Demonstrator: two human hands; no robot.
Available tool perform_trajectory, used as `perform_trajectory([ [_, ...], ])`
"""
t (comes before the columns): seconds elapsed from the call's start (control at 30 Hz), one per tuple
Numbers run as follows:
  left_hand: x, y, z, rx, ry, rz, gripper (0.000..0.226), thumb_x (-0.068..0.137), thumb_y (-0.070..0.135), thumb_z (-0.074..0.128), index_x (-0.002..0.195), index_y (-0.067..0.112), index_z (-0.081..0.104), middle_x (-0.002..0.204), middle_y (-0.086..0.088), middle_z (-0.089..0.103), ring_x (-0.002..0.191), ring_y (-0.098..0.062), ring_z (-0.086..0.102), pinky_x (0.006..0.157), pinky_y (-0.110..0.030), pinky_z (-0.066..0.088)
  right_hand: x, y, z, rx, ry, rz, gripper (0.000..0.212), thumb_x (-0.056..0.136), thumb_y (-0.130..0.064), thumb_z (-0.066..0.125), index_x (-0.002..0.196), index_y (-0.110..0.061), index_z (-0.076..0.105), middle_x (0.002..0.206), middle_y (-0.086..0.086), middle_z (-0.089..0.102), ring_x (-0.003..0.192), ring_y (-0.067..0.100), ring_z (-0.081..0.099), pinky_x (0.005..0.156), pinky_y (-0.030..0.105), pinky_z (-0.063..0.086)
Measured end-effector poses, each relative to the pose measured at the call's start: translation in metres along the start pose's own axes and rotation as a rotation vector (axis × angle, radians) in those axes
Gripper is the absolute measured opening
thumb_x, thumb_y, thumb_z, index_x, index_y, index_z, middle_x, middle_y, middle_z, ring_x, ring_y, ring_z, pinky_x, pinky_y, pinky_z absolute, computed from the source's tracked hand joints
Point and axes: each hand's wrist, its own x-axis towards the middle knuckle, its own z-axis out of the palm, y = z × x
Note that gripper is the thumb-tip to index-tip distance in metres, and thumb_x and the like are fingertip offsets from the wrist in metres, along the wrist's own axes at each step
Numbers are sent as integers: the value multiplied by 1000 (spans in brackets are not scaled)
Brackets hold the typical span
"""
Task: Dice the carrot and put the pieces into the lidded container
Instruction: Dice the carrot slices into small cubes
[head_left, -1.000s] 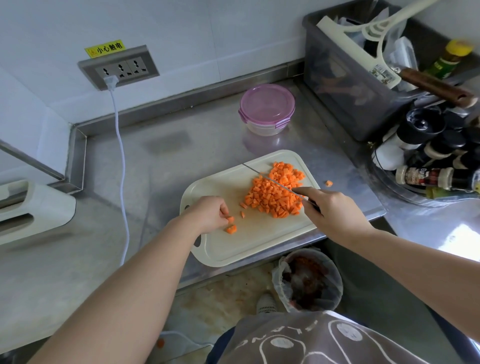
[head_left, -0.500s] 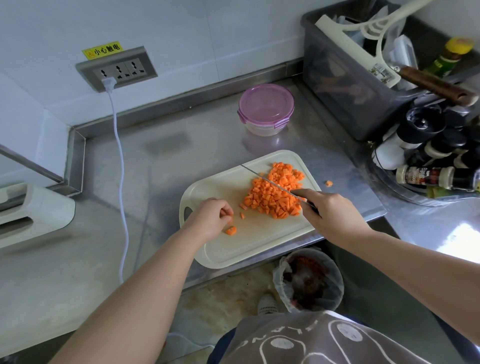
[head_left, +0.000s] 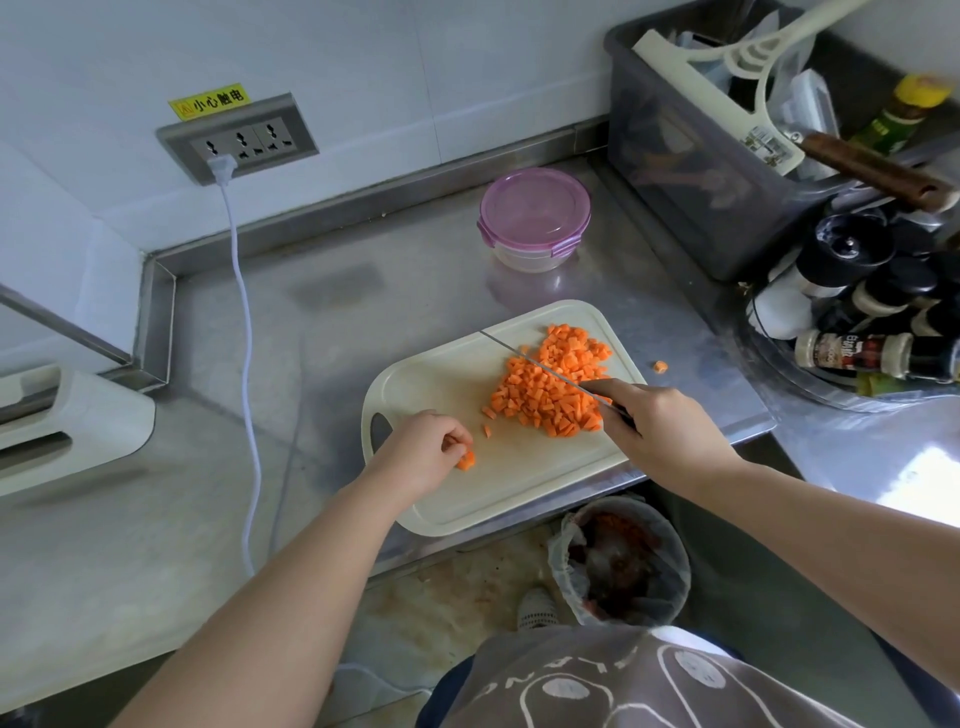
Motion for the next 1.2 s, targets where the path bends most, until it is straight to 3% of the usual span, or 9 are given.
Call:
perform_trajectory([
  [0.1,-5,1,-1,106,-28,38,35,88,21,64,123,19,57,115,6,48,85,-3,54,82,-18,42,-1,0,0,6,0,3,32,98,-18,49,129,-21,59,76,0,66,56,19,57,52,33,46],
  [0.17,-7,2,1,184,-47,43,48,84,23,68,128,19,51,122,4,45,91,-7,53,88,-24,46,-1,0,0,6,0,4,32,98,-18,49,129,-22,59,75,0,66,57,19,57,53,34,46],
  [0.23,-7,5,5,211,-21,28,42,84,21,67,124,18,54,122,2,47,92,-11,57,89,-31,49,-2,0,0,9,-5,8,32,98,-19,49,129,-22,59,73,1,65,57,20,57,53,34,45],
  [0.4,-1,7,9,167,20,45,30,83,19,69,112,17,61,112,1,52,79,-5,54,75,-15,39,-2,0,2,4,-8,4,33,98,-18,48,129,-23,58,72,2,65,53,20,55,50,31,41],
  [0.57,12,16,-5,151,129,24,26,87,23,65,113,22,60,108,10,45,91,-6,53,72,-20,35,-3,-1,0,16,19,20,31,99,-17,49,128,-22,60,72,-4,63,55,19,55,50,30,41],
  [0.8,26,26,-5,426,-27,252,17,91,14,57,103,21,67,113,2,50,98,-18,57,71,-21,42,-5,0,-4,31,32,68,32,98,-16,49,127,-21,61,58,-24,42,41,3,37,46,18,25],
  [0.9,29,23,-6,497,23,271,14,91,21,58,102,21,67,113,2,52,100,-20,57,77,-26,43,-7,1,-5,36,30,82,33,98,-15,49,128,-21,60,61,-19,48,41,2,36,46,18,26],
  [1.07,34,21,-5,379,97,184,15,89,21,62,103,18,65,110,2,52,95,-19,58,75,-27,41,-9,5,-4,27,0,80,34,98,-17,46,130,-24,58,89,0,71,45,2,40,48,21,34],
  [1.2,37,20,-2,271,63,153,27,87,13,64,113,15,60,113,0,54,102,-15,58,86,-30,47,-9,7,-3,31,-2,85,34,98,-16,46,130,-23,58,87,1,70,45,5,43,48,24,38],
])
